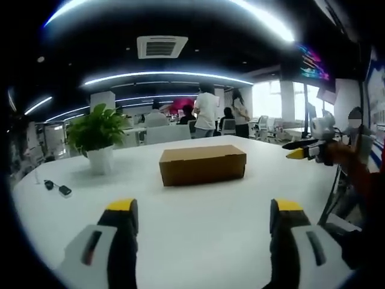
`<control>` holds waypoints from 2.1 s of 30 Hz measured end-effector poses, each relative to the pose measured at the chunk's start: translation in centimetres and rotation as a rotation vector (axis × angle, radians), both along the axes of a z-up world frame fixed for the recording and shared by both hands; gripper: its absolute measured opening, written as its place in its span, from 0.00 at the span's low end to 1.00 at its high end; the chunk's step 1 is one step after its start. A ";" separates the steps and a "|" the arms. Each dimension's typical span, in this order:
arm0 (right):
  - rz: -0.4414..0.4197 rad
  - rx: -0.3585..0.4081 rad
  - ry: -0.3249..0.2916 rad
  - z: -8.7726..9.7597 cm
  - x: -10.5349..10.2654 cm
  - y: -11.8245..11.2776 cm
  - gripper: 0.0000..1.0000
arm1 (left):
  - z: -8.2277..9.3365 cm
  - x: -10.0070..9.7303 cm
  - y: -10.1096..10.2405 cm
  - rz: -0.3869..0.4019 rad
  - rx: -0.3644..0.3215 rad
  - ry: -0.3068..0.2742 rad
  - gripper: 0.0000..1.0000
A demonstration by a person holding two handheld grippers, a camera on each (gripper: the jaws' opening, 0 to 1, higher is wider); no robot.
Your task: Operate the shoe box by opening the lid, removing the specified soft item, and placing it in the target area until the item is outside and the box remains undamaged.
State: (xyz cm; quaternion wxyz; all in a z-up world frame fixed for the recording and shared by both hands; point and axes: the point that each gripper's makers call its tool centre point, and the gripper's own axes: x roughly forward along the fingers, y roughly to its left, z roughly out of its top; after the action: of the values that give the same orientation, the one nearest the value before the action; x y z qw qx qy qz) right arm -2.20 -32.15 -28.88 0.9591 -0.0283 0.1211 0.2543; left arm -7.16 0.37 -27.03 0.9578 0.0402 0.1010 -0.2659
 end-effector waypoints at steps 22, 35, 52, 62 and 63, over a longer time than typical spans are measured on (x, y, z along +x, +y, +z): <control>0.018 -0.020 0.023 -0.8 3.3 0.2 0.81 | -0.2 0.4 -0.3 -0.006 -0.010 -0.006 0.92; 0.014 -0.020 0.034 -1.1 5.5 0.0 0.81 | -0.3 0.8 0.0 -0.003 -0.008 -0.013 0.92; 0.030 -0.004 0.056 -1.3 7.7 0.3 0.80 | -0.2 1.2 -0.1 -0.002 0.014 -0.027 0.92; 0.022 -0.013 0.071 -1.6 9.3 0.3 0.80 | -0.4 1.8 0.0 0.002 0.023 -0.033 0.91; 0.025 -0.014 0.072 -1.6 9.4 0.4 0.79 | -0.4 1.9 0.1 0.002 0.025 -0.033 0.91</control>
State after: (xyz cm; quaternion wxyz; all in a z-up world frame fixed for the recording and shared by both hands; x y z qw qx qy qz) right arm 7.22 -31.79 -30.47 0.9506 -0.0275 0.1568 0.2663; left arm -5.23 0.43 -27.43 0.9590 0.0564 0.0886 -0.2631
